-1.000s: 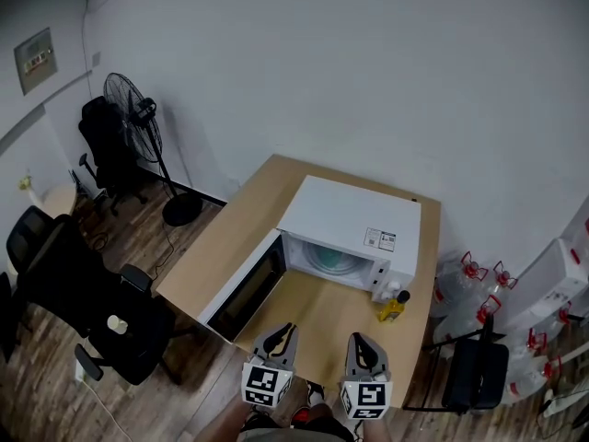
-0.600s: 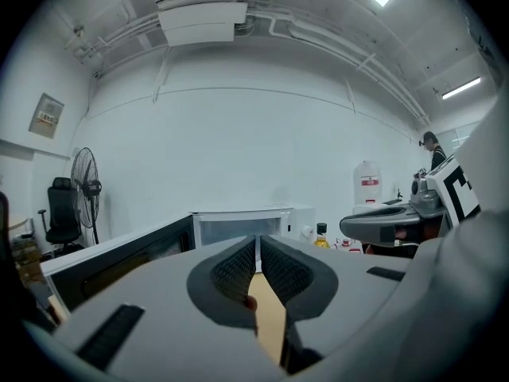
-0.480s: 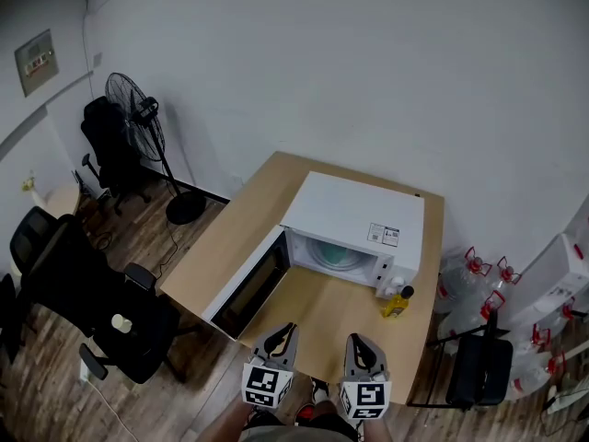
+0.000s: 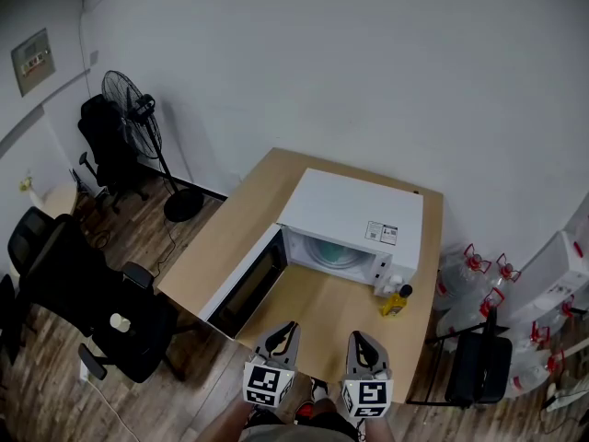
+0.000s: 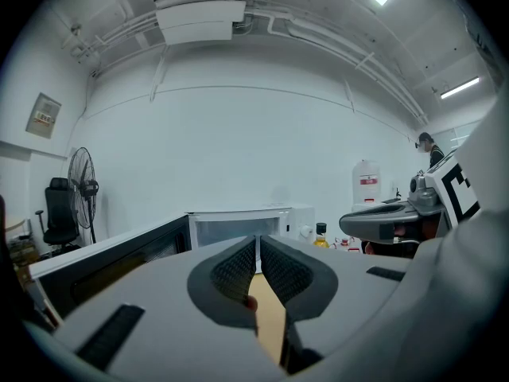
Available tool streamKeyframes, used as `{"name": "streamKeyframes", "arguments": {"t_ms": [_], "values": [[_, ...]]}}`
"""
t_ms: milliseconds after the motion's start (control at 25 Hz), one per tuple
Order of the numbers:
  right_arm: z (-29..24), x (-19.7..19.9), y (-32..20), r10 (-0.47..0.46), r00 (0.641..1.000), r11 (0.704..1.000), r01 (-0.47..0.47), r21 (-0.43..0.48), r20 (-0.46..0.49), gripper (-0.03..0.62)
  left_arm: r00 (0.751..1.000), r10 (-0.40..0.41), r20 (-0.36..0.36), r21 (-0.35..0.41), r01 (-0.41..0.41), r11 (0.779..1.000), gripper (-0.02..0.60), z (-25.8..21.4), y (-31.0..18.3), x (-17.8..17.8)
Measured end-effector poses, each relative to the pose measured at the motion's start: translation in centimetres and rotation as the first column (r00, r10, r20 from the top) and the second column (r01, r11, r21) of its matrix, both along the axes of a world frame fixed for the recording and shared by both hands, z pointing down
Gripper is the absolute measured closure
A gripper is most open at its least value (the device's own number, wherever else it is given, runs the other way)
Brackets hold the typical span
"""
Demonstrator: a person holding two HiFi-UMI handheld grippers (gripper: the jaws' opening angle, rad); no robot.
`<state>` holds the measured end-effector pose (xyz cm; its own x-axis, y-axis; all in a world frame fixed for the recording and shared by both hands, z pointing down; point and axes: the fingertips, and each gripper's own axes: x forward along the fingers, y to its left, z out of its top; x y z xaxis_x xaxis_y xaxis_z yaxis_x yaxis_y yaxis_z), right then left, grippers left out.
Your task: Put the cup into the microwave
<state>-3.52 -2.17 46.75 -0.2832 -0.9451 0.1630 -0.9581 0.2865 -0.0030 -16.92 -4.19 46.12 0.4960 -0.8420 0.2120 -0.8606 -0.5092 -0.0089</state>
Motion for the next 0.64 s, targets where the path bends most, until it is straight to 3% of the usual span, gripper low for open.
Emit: {"name": "streamKeyframes", "arguments": {"t_ms": [640], "values": [[0.0, 1.1, -0.5, 0.006, 1.000, 1.000, -0.006, 0.007, -0.002, 0.576, 1.000, 0.008, 0.000, 0.004, -0.008, 1.000, 0.546, 0.0, -0.5, 1.1]]}}
